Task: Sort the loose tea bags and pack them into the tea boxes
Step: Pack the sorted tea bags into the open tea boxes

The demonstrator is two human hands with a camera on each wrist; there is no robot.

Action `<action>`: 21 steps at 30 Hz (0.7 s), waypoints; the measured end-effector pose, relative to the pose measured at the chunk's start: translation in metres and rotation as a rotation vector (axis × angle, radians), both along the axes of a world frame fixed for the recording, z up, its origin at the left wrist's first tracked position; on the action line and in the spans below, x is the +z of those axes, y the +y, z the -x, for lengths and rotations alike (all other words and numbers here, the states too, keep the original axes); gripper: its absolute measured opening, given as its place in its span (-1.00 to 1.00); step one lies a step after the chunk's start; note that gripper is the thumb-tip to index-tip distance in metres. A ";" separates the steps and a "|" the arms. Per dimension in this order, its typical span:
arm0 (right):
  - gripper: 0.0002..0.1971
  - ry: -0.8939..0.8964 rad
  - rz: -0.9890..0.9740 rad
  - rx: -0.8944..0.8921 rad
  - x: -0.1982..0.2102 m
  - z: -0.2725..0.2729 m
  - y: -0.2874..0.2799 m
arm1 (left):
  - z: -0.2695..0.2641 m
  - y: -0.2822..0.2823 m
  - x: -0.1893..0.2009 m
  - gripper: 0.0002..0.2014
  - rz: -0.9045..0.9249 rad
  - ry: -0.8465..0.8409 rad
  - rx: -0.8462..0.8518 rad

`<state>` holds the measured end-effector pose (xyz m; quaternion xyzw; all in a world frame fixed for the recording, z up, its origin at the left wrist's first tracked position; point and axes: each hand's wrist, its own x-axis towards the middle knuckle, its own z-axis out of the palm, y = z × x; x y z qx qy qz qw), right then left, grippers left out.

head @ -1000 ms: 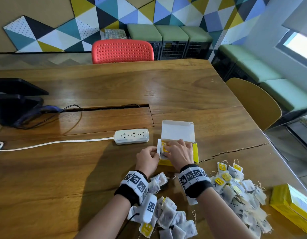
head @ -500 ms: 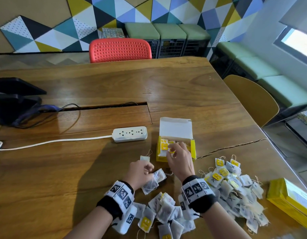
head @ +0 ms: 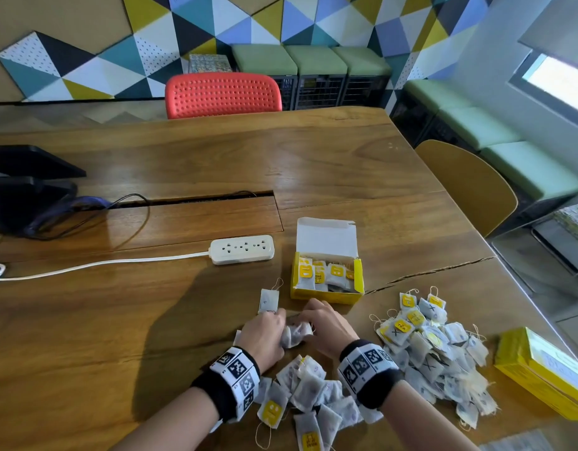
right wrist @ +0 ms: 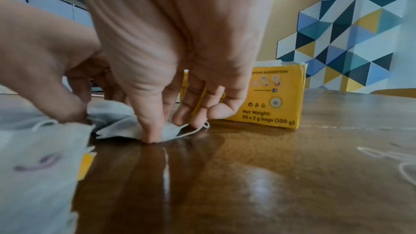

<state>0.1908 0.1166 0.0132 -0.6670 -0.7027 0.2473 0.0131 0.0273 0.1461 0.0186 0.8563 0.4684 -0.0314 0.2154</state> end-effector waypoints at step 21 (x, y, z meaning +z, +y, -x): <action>-0.86 0.038 0.129 -0.071 0.003 0.006 -0.001 | 0.038 0.024 0.018 -0.83 1.046 -0.945 0.707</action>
